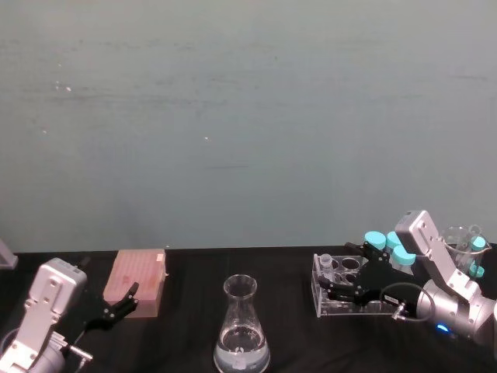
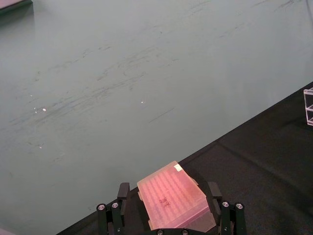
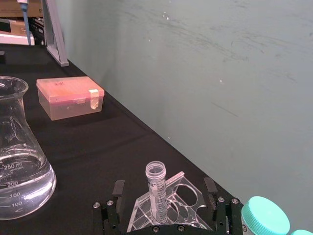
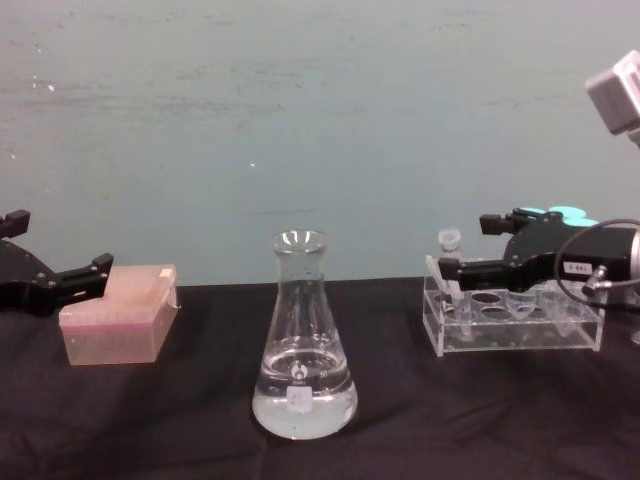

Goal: Pour the liquid from the test tube into the beaker using one hand.

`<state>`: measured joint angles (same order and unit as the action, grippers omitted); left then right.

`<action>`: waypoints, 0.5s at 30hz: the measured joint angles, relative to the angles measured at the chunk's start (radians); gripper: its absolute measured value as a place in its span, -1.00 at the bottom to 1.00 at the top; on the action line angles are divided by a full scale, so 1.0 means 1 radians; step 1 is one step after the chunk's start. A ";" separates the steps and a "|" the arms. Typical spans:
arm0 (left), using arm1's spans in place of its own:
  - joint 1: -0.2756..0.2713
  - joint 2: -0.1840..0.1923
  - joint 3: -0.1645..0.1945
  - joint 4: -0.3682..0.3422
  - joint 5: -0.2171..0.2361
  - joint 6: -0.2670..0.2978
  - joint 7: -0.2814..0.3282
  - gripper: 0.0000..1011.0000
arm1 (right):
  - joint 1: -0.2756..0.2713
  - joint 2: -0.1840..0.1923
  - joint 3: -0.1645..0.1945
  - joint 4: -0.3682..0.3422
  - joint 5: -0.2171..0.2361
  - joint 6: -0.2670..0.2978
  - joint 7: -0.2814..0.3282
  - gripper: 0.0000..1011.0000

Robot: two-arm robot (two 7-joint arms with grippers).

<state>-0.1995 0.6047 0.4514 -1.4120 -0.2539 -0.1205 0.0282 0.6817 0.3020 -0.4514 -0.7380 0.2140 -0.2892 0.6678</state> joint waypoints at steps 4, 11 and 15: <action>0.000 0.000 0.000 0.000 0.000 0.000 0.000 0.98 | 0.007 -0.006 0.000 0.014 -0.006 -0.003 0.003 0.98; 0.000 0.000 0.000 0.000 0.000 0.000 0.000 0.98 | 0.020 -0.020 -0.002 0.038 -0.019 -0.014 0.005 0.98; 0.000 0.000 0.000 0.000 0.000 0.000 0.000 0.98 | 0.027 -0.027 -0.003 0.053 -0.025 -0.019 0.007 0.98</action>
<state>-0.1995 0.6047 0.4514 -1.4120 -0.2539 -0.1205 0.0283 0.7088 0.2749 -0.4544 -0.6853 0.1889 -0.3078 0.6750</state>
